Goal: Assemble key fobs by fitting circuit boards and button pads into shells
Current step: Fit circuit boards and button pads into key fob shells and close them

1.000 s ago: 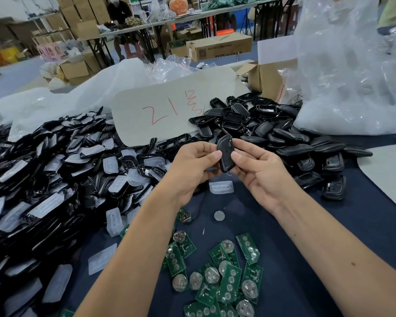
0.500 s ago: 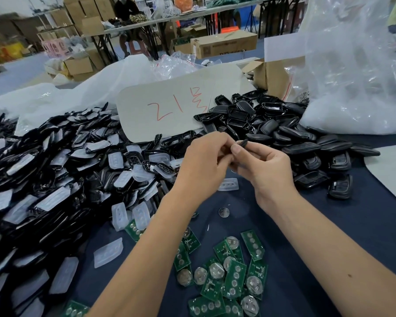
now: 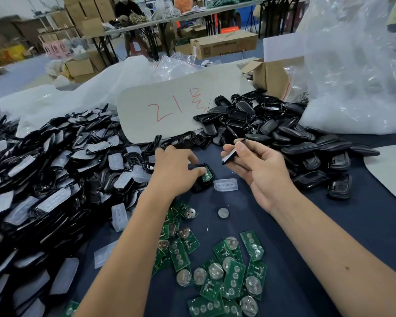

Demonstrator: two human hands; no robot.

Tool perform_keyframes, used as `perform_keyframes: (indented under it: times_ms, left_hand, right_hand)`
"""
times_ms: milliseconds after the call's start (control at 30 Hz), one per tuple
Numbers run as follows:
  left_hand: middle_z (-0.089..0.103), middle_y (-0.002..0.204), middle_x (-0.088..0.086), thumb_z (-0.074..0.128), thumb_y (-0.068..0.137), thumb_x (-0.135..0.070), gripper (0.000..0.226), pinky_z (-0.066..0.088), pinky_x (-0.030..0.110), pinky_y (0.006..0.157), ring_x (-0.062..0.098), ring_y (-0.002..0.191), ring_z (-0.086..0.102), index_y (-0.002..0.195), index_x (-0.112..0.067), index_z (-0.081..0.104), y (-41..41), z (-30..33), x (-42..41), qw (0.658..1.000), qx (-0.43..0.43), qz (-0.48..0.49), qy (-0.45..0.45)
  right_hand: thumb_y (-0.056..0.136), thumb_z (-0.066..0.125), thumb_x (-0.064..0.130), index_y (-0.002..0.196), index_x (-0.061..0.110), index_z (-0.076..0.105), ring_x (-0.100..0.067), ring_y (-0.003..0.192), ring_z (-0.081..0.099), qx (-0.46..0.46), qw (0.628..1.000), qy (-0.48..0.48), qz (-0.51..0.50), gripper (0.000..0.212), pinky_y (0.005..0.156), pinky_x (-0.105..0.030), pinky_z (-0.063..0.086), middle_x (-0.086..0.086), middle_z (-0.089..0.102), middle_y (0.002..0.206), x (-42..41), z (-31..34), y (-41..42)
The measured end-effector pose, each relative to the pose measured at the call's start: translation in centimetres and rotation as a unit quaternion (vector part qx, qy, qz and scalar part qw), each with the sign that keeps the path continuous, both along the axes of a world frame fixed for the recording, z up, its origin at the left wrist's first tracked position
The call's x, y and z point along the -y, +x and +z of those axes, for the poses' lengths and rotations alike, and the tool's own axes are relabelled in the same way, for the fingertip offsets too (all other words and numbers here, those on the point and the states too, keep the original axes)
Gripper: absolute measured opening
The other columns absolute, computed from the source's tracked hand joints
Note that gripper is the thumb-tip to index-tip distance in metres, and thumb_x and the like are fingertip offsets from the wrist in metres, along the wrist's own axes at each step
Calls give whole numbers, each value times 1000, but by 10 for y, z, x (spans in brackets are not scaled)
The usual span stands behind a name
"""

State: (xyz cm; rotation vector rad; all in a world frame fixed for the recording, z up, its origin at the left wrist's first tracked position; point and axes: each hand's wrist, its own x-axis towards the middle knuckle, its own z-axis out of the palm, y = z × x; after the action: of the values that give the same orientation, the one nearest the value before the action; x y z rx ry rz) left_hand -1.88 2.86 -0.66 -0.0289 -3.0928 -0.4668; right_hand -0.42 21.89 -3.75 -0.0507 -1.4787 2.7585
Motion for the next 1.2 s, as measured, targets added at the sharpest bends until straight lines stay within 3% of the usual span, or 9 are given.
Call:
perform_keyframes:
  times_ms: [100,267,433,533,633,800,933,1100,1200]
  left_hand:
    - [55,111,2,74,91,-47,26,30,34,95,30,124,37,109,-29,69,2,2,-6,996,19,-3,90]
    - [52,111,-1,75,92,-35,20,35,42,98,28,121,36,104,-29,61,6,9,-20,994,31,-38,96]
    - [65,105,5,73,93,-16,24,54,44,86,29,96,63,99,-27,53,8,8,-19,970,24,-75,228]
    - [61,104,17,62,100,-4,21,62,38,61,29,74,70,100,-21,49,8,4,-23,895,19,-8,447]
    - [61,98,20,59,103,-5,15,61,31,57,26,63,73,105,-16,49,5,2,-28,816,40,34,576]
    - [65,91,16,64,99,-1,19,62,31,66,21,69,69,113,-10,56,3,0,-29,792,45,74,604]
    - [73,65,-2,67,93,10,32,62,30,65,14,62,73,117,-10,61,4,2,-26,775,59,59,626]
    - [72,69,-1,69,91,10,37,63,29,67,17,63,73,121,-11,66,5,5,-25,769,52,60,634]
    - [68,88,10,70,91,9,38,63,29,66,17,64,74,121,-14,67,7,5,-26,786,42,61,614]
  right_hand:
    - [89,72,16,102,7,74,-25,100,72,-4,1000,-3,8,16,87,-34,61,-15,76,105,-1,0,0]
    - [79,75,23,104,9,76,-21,95,69,1,1000,0,14,29,89,-33,61,-7,73,99,-1,2,-1]
    - [82,72,23,107,6,75,-17,91,69,0,999,-41,26,31,85,-29,60,-9,73,100,-8,4,-2]
    - [83,70,22,112,3,73,-17,92,67,0,998,-34,44,34,92,-32,59,-11,72,103,-12,3,-5]
    - [85,68,22,113,3,72,-16,94,67,-5,997,-11,82,35,94,-31,58,-8,74,100,-13,3,-5]
    - [85,67,19,116,0,70,-17,95,71,-13,995,3,100,36,91,-30,60,-10,76,101,-13,4,-4]
    - [84,68,19,113,-1,71,-16,92,72,-9,996,2,92,35,91,-29,61,-9,76,98,-13,4,-4]
    - [83,68,18,113,-2,71,-17,92,72,-9,996,3,83,35,90,-30,61,-10,75,96,-12,4,-4]
    - [84,68,18,114,-1,71,-15,90,72,-14,997,8,72,36,86,-28,61,-8,75,95,-12,4,-4]
